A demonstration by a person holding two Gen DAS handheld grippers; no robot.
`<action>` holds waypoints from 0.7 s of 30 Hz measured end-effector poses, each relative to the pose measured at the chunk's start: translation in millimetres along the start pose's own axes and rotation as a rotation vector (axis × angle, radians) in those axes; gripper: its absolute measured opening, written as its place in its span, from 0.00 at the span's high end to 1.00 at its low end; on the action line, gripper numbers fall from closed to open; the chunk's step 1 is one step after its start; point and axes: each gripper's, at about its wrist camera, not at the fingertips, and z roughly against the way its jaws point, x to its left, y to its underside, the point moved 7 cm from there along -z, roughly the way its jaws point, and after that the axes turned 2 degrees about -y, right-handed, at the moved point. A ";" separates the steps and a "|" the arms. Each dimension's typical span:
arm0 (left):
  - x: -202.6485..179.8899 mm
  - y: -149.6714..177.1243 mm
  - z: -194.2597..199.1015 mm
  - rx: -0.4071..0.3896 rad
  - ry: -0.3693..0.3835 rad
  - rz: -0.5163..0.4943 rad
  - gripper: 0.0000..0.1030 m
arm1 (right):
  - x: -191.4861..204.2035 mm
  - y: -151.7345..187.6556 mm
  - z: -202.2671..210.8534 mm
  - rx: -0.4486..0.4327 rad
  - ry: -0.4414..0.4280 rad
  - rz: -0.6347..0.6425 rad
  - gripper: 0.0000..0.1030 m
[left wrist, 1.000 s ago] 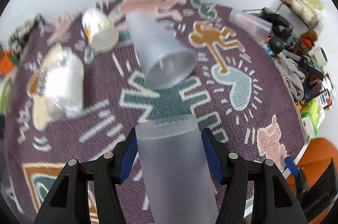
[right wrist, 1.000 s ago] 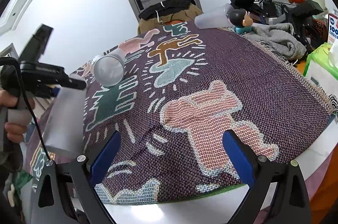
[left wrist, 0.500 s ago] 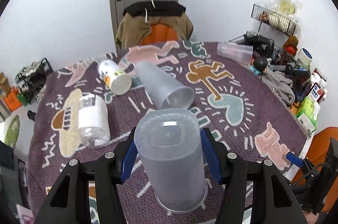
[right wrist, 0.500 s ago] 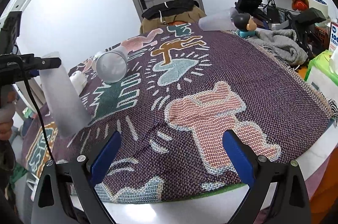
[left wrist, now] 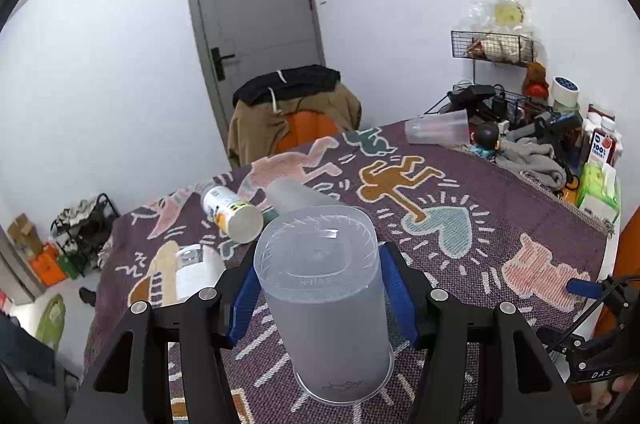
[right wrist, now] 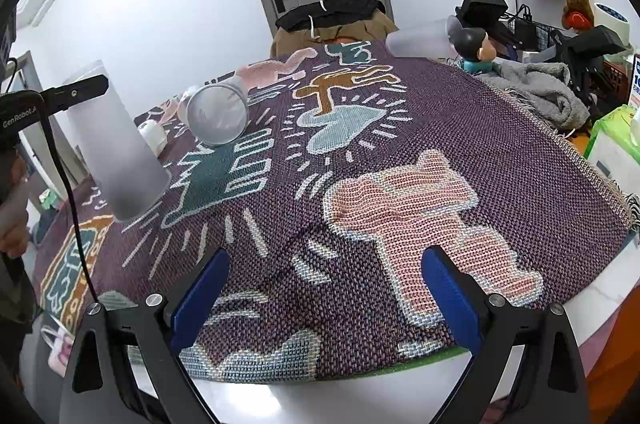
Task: Flip cup upside down
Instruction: 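Set the cup upside down on the blanket and open the left tool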
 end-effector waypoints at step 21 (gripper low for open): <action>-18.8 5.7 16.6 -0.109 -0.006 -0.053 0.00 | 0.7 -0.5 -1.2 0.012 -0.019 0.017 0.05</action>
